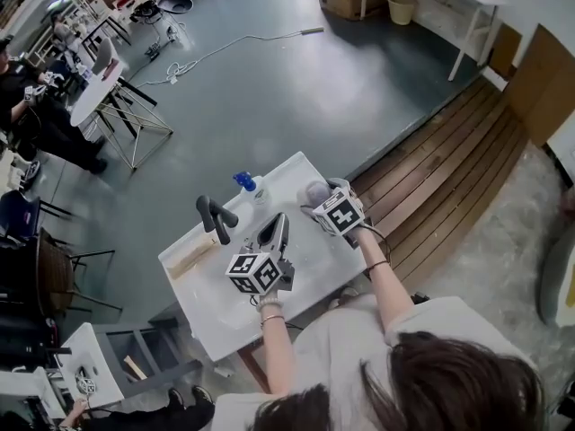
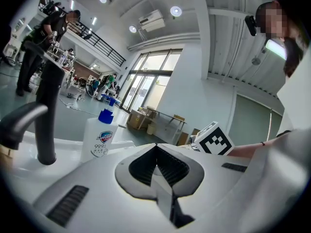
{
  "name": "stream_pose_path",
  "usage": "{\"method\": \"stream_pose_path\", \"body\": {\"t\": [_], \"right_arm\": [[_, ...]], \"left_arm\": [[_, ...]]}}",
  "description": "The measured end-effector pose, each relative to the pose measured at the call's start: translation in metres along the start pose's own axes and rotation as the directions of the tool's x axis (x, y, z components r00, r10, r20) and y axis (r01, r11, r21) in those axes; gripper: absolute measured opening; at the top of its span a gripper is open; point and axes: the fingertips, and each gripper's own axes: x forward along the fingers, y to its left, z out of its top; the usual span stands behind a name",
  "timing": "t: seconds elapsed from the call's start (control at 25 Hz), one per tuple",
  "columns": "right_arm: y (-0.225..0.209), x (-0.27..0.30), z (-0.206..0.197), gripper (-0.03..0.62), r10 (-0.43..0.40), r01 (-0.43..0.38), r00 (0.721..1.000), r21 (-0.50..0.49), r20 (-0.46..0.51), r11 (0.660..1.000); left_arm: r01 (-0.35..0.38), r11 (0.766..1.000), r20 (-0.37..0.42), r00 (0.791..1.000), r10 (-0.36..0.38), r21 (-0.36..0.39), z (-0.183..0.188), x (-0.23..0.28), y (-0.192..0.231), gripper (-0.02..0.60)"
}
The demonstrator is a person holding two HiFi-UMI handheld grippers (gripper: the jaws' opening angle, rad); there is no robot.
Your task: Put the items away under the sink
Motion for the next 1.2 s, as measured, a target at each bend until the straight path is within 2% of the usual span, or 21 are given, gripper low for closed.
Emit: {"method": "stream_pose_path", "body": {"t": [0.36, 0.52, 0.68, 1.2], "right_arm": [[-0.004, 0.014, -0.007, 0.413, -0.029, 0.028, 0.998, -0.009, -0.064, 1.0], [-0.003, 0.02, -0.007, 0.417, -0.037, 0.036, 0.998, -0.008, -0.059, 0.999], [-0.004, 0.017, -0.008, 0.419, -0.045, 0.044, 0.993, -0.014, -0.106, 0.999], [0.001, 0.023, -0.008, 0.425, -0.053, 0.044, 0.991, -0.079, -0.125, 0.996]], "left_arm": [[-0.007, 1.0, -0.009, 1.0, 0.007, -0.019, -0.004, 0.003, 0.012, -0.003], [-0.002, 1.0, -0.024, 1.0, 0.001, -0.019, -0.009, 0.004, 0.012, -0.003], [0.001, 1.0, -0.027, 1.0, -0.002, -0.025, -0.008, 0.007, 0.013, -0.003], [-0.024, 0.999, -0.032, 0.999, 0.023, -0.04, -0.013, 0.003, 0.022, -0.003]]}}
